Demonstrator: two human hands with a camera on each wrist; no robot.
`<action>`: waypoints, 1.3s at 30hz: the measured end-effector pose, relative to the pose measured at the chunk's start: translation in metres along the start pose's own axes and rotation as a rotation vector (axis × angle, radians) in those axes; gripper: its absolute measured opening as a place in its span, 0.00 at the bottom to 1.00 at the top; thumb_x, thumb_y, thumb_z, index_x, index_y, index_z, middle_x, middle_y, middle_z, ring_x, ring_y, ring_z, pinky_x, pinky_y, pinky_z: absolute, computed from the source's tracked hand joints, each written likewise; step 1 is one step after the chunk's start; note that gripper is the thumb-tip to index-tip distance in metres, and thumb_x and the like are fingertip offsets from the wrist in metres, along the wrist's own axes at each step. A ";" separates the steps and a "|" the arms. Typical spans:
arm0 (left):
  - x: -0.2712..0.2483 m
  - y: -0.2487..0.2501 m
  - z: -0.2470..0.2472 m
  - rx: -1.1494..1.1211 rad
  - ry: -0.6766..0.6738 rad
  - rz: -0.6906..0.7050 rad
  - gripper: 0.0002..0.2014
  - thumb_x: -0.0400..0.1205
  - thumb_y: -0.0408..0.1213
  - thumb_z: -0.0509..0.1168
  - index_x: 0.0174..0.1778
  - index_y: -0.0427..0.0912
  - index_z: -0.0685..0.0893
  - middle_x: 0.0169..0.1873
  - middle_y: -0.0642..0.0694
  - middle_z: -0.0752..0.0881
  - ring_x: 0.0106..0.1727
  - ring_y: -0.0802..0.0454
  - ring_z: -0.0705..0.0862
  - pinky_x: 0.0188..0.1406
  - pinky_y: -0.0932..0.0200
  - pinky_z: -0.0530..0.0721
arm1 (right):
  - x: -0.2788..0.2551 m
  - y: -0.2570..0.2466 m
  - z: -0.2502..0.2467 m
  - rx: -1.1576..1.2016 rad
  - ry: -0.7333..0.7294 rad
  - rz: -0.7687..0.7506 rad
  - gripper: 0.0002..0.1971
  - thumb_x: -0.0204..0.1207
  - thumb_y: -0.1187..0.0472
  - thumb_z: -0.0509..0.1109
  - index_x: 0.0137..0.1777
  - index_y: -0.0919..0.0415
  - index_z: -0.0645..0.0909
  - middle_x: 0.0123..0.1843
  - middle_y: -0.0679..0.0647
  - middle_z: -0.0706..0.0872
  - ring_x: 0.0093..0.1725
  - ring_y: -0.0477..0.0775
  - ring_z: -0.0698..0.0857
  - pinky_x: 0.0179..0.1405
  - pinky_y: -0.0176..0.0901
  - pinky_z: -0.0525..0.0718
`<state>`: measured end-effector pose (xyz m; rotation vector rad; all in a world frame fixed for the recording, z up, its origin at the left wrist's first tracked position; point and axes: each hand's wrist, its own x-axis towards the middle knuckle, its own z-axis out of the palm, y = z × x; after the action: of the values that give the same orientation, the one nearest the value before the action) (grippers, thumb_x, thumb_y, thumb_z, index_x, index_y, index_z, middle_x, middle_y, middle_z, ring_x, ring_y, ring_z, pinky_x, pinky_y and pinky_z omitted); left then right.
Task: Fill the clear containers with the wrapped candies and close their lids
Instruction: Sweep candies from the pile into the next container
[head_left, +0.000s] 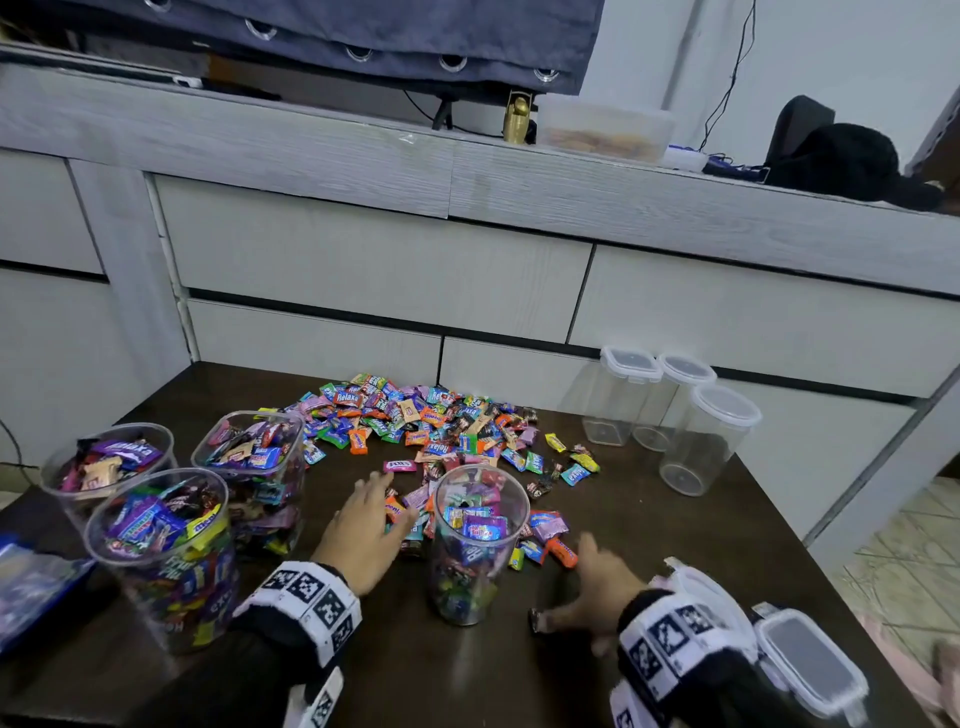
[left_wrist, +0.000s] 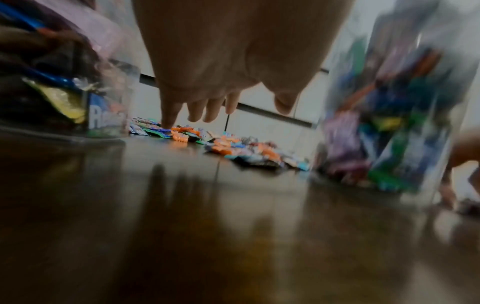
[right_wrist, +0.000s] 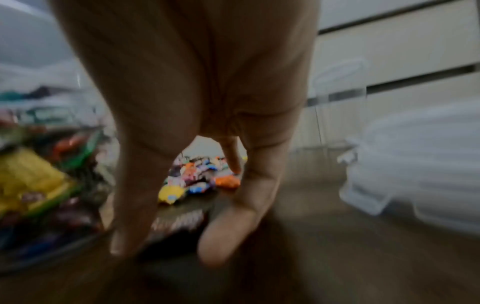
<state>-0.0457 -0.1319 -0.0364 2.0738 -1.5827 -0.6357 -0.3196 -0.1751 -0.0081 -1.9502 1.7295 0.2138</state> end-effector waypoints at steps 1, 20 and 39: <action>0.003 -0.003 0.006 0.151 -0.080 -0.051 0.40 0.84 0.62 0.54 0.86 0.46 0.46 0.86 0.45 0.46 0.86 0.47 0.43 0.84 0.40 0.50 | 0.002 0.000 0.008 0.041 -0.027 0.022 0.52 0.57 0.48 0.85 0.75 0.58 0.56 0.69 0.59 0.69 0.65 0.61 0.80 0.49 0.53 0.88; 0.100 -0.034 0.041 0.709 -0.305 0.135 0.64 0.67 0.80 0.55 0.79 0.47 0.22 0.79 0.45 0.21 0.82 0.44 0.26 0.75 0.30 0.29 | 0.112 -0.065 -0.022 0.047 0.145 -0.130 0.26 0.72 0.49 0.75 0.65 0.62 0.77 0.66 0.63 0.78 0.64 0.60 0.78 0.63 0.44 0.76; 0.133 0.016 0.032 0.655 -0.185 0.348 0.43 0.78 0.66 0.61 0.84 0.52 0.52 0.81 0.44 0.57 0.79 0.43 0.59 0.72 0.44 0.66 | 0.154 -0.087 -0.005 -0.152 0.085 -0.458 0.49 0.69 0.39 0.73 0.83 0.51 0.50 0.78 0.62 0.57 0.77 0.67 0.59 0.75 0.63 0.62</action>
<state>-0.0461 -0.2668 -0.0643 2.1070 -2.4381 -0.1938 -0.2107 -0.3082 -0.0486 -2.4357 1.2969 0.0999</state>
